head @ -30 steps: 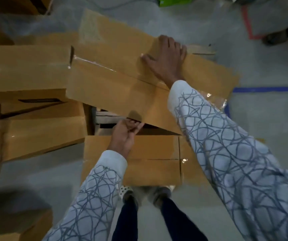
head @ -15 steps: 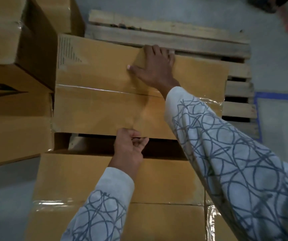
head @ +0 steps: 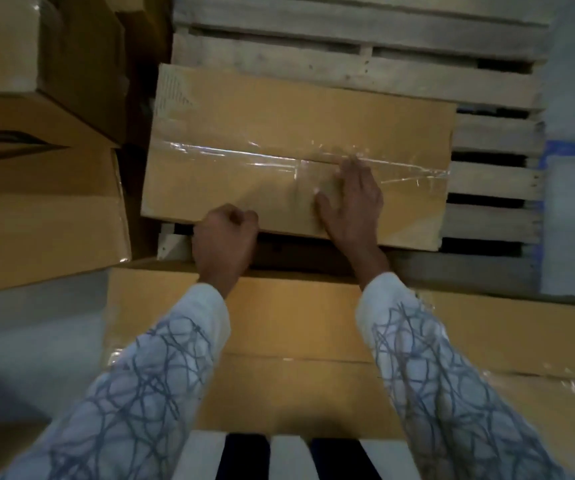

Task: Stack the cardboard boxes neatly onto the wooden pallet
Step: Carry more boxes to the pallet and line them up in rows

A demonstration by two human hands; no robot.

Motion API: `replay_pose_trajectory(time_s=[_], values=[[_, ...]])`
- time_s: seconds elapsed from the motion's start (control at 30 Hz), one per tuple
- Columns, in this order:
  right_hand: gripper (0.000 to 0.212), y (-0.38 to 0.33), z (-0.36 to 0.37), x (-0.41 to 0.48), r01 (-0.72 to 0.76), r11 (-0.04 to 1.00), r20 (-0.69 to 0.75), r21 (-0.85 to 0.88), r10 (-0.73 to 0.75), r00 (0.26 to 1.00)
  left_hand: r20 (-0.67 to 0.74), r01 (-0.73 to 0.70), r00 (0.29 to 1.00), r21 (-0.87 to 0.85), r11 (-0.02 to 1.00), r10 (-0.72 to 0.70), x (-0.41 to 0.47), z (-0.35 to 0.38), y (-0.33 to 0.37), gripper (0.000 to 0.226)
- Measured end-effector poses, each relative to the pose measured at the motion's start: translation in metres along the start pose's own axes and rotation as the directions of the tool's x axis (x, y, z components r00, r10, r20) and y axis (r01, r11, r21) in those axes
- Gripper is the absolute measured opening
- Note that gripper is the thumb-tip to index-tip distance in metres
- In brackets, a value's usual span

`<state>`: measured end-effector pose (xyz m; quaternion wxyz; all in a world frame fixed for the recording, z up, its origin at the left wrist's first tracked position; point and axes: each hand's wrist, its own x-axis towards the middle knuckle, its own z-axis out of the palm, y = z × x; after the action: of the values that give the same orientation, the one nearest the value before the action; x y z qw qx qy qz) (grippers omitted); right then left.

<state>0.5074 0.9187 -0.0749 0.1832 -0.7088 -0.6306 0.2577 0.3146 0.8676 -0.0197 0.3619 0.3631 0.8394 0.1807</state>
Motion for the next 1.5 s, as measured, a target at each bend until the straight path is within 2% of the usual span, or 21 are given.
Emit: replay_pose_trajectory(time_s=[0.07, 0.2, 0.3, 0.37, 0.47, 0.53, 0.63, 0.73, 0.83, 0.9, 0.97, 1.03, 1.07, 1.13, 1.23, 1.37, 1.43, 1.5], values=[[0.069, 0.010, -0.013, -0.021, -0.124, 0.992, -0.020, 0.034, 0.124, 0.992, -0.042, -0.059, 0.997, 0.061, 0.996, 0.062, 0.020, -0.013, -0.018, 0.027], [0.072, 0.020, -0.034, -0.034, -0.304, 0.951, -0.019, 0.051, 0.306, 0.952, -0.044, -0.113, 0.991, 0.177, 0.978, 0.123, 0.053, -0.021, -0.047, 0.058], [0.071, 0.015, -0.040, -0.035, -0.437, 0.898, -0.016, 0.054, 0.438, 0.899, -0.023, -0.131, 0.990, 0.245, 0.961, 0.141, 0.046, -0.013, -0.033, 0.050], [0.073, 0.002, -0.040, -0.041, -0.527, 0.845, -0.013, 0.090, 0.530, 0.848, 0.069, -0.259, 0.966, 0.293, 0.920, 0.250, 0.035, -0.003, -0.012, 0.041], [0.076, -0.019, -0.032, -0.051, -0.634, 0.741, 0.008, 0.223, 0.649, 0.761, 0.238, -0.483, 0.874, 0.317, 0.817, 0.424, 0.031, 0.013, 0.017, 0.049], [0.079, -0.022, -0.025, -0.058, -0.662, 0.700, -0.007, 0.268, 0.689, 0.725, 0.237, -0.523, 0.851, 0.323, 0.789, 0.468, 0.042, 0.020, 0.032, 0.052], [0.083, -0.010, -0.020, -0.063, -0.618, 0.758, -0.068, 0.206, 0.641, 0.764, 0.093, -0.449, 0.891, 0.305, 0.840, 0.443, 0.066, 0.020, 0.041, 0.057], [0.091, 0.014, -0.023, -0.061, -0.568, 0.819, -0.111, 0.081, 0.574, 0.811, 0.019, -0.371, 0.925, 0.265, 0.890, 0.380, 0.078, 0.008, 0.019, 0.073], [0.099, 0.039, -0.035, -0.056, -0.610, 0.792, -0.122, 0.033, 0.609, 0.784, -0.098, -0.276, 0.946, 0.257, 0.926, 0.309, 0.069, -0.007, -0.020, 0.093], [0.105, 0.052, -0.042, -0.053, -0.635, 0.772, -0.097, 0.031, 0.635, 0.767, -0.235, -0.112, 0.957, 0.242, 0.964, 0.170, 0.059, -0.017, -0.038, 0.111], [0.109, 0.058, -0.044, -0.053, -0.650, 0.760, -0.054, 0.033, 0.650, 0.758, -0.306, 0.116, 0.950, 0.196, 0.974, -0.052, 0.052, -0.026, -0.049, 0.130], [0.110, 0.058, -0.046, -0.051, -0.676, 0.735, -0.024, 0.050, 0.678, 0.735, -0.276, 0.257, 0.935, 0.102, 0.961, -0.220, 0.050, -0.033, -0.060, 0.141], [0.110, 0.057, -0.047, -0.050, -0.690, 0.721, -0.008, 0.066, 0.692, 0.722, -0.227, 0.266, 0.940, 0.029, 0.963, -0.253, 0.049, -0.035, -0.066, 0.143], [0.110, 0.054, -0.049, -0.049, -0.695, 0.712, 0.023, 0.096, 0.697, 0.717, -0.130, 0.224, 0.962, -0.133, 0.966, -0.241, 0.049, -0.039, -0.077, 0.141], [0.110, 0.055, -0.050, -0.049, -0.689, 0.714, 0.019, 0.126, 0.693, 0.721, -0.069, 0.198, 0.974, -0.216, 0.956, -0.217, 0.051, -0.044, -0.090, 0.132], [0.113, 0.061, -0.051, -0.049, -0.695, 0.702, 0.028, 0.153, 0.700, 0.713, -0.078, 0.124, 0.986, -0.225, 0.966, -0.145, 0.049, -0.052, -0.096, 0.088], [0.108, 0.068, -0.052, -0.048, -0.696, 0.690, 0.017, 0.199, 0.707, 0.707, -0.080, 0.159, 0.980, -0.239, 0.958, -0.182, 0.054, -0.061, -0.101, 0.073], [0.097, 0.074, -0.055, -0.049, -0.682, 0.687, -0.005, 0.251, 0.705, 0.709, -0.048, 0.137, 0.987, -0.242, 0.960, -0.153, 0.063, -0.076, -0.110, 0.060]])
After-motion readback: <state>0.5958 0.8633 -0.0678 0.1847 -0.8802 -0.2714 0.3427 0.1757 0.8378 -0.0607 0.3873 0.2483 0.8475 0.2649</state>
